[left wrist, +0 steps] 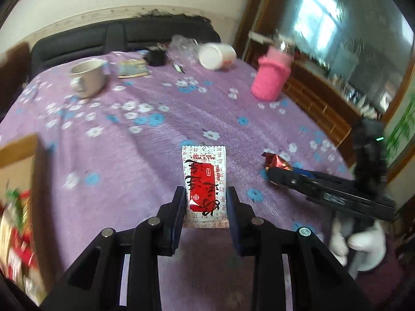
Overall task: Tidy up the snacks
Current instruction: 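Carry both packets into the cardboard box and open both tools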
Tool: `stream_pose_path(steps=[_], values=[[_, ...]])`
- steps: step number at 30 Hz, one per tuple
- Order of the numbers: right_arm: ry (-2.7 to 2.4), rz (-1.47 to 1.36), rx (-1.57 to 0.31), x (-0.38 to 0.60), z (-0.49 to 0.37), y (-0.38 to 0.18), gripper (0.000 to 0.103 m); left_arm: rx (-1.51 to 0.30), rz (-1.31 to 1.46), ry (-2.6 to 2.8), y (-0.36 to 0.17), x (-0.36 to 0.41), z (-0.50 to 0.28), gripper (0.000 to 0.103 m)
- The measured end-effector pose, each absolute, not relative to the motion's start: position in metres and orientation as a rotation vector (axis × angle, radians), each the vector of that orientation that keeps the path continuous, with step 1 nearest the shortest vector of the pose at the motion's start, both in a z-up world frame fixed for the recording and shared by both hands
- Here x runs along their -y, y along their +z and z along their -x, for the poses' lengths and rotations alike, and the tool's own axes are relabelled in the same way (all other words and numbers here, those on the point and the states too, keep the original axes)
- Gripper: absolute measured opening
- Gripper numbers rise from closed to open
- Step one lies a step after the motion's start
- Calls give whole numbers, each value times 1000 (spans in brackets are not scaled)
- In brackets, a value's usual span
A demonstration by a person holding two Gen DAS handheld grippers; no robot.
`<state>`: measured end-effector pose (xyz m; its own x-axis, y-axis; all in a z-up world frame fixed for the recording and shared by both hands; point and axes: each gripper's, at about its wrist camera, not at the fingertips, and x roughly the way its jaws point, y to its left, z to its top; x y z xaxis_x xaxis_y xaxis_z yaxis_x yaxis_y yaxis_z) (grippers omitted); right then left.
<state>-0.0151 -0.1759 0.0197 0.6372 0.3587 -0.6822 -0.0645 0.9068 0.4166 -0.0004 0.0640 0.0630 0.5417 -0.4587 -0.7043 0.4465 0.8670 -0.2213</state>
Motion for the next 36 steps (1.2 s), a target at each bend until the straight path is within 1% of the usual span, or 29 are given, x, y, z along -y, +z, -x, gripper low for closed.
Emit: stream_pose_path(steps=[4, 8, 15, 19, 21, 28, 36], values=[[243, -367, -846, 176, 15, 19, 41, -782, 128, -482, 81, -114, 29, 31], [226, -348, -840, 174, 16, 18, 41, -743, 224, -403, 86, -165, 51, 31], [191, -299, -845, 167, 16, 18, 41, -701, 326, -245, 81, -248, 84, 31], [327, -435, -895, 154, 24, 24, 41, -690, 363, -166, 76, -285, 99, 31], [391, -406, -891, 129, 31, 36, 41, -687, 403, -147, 69, -302, 101, 31], [549, -270, -887, 38, 34, 72, 42, -697, 463, -124, 51, -320, 100, 31], [683, -129, -941, -74, 23, 74, 42, -727, 405, -99, 42, -317, 94, 32]])
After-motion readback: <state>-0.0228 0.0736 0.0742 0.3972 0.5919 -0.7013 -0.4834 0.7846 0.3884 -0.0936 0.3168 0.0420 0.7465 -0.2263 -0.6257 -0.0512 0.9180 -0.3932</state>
